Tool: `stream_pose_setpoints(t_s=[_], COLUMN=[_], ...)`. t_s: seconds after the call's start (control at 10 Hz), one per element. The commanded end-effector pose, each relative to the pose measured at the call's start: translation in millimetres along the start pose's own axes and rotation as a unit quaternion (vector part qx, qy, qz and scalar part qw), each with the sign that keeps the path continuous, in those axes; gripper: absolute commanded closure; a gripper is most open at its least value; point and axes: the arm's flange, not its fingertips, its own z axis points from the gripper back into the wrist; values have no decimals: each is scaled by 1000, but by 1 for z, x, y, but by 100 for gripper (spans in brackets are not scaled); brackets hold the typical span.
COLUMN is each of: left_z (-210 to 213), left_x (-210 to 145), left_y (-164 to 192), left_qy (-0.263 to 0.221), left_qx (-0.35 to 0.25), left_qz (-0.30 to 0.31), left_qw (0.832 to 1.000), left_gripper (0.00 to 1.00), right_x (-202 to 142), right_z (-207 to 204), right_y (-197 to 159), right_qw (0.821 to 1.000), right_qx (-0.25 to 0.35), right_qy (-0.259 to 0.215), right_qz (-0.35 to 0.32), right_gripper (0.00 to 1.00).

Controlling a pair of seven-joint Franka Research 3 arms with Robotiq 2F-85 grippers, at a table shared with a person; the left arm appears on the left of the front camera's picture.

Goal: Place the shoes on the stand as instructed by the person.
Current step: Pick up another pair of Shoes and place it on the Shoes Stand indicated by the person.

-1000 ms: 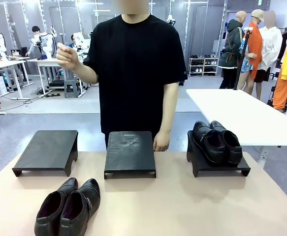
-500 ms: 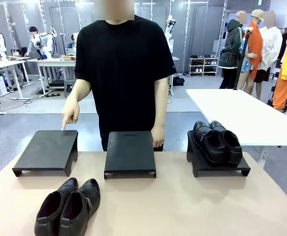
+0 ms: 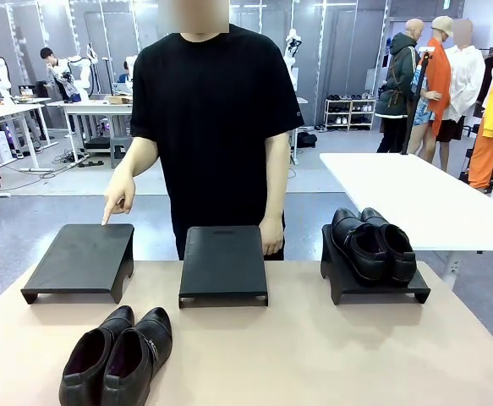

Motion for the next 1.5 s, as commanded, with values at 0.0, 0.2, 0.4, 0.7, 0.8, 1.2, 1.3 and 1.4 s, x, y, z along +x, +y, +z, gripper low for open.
stream_pose_setpoints(t_s=[0.0,0.2,0.4,0.7,0.8,1.2,1.3,1.4], left_z=[-25,-70,-131,-214,-238,-319,-337,-359], left_x=[10,12,13,-5,-13,-36,-44,-53], left_y=[-16,-41,-78,-119,-124,-135,-132,-123], left_qy=[58,119,216,321,345,403,411,424], left_qx=[15,25,58,125,162,237,261,304], left_qz=[15,24,-1,-1,-10,-40,-25,-39], left_qw=[998,992,975,939,924,883,873,852], left_gripper=[0,0,0,0,0,0,0,0], right_x=[2,2,2,2,2,2,2,2], right_z=[2,2,2,2,2,2,2,2], right_y=[3,3,3,3,3,3,3,3], right_qw=[1000,1000,1000,1000,1000,1000,1000,1000], right_qx=[3,3,3,3,3,3,3,3], right_qy=[-2,-2,-2,-2,-2,-2,-2,-2], right_qz=[-5,-5,-5,-5,-5,-5,-5,-5], right_gripper=[0,0,0,0,0,0,0,0])
